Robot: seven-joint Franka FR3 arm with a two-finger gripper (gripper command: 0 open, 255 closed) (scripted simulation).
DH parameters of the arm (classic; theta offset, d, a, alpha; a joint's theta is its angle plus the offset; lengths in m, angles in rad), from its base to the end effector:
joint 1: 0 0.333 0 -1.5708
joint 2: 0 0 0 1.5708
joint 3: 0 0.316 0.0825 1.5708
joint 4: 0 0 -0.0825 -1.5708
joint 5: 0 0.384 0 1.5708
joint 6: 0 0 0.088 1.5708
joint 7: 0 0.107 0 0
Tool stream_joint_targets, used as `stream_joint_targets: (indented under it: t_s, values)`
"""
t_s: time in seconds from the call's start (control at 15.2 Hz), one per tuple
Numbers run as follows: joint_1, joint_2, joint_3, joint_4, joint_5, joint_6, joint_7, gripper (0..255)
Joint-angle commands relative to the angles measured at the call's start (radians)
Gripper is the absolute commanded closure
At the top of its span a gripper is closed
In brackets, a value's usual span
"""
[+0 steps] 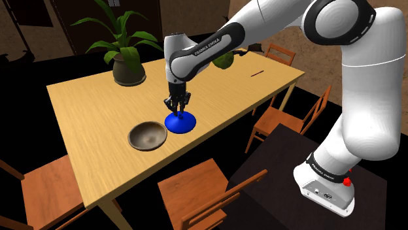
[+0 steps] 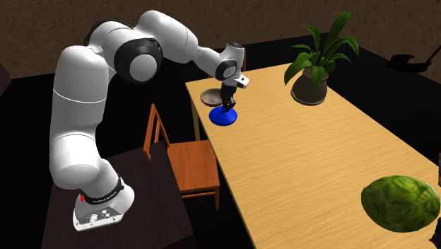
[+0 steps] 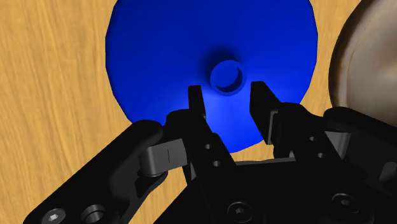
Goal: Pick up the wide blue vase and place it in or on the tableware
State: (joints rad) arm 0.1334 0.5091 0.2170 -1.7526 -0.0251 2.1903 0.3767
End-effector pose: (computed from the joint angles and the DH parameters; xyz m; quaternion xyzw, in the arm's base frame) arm 0.6198 0.2127 0.2814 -0.9985 0.0173 0.0430 0.0296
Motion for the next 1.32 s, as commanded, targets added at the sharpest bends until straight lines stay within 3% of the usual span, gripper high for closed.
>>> stream_joint_targets:
  t_s: [0.0, 0.46, 1.25]
  values:
    - [0.0, 0.0, 0.0, 0.0, 0.0, 0.0, 0.0, 255]
    - [0.0, 0.0, 0.0, 0.0, 0.0, 0.0, 0.0, 255]
    - [-0.007, -0.081, 0.009, 0.047, 0.016, -0.127, -0.002, 255]
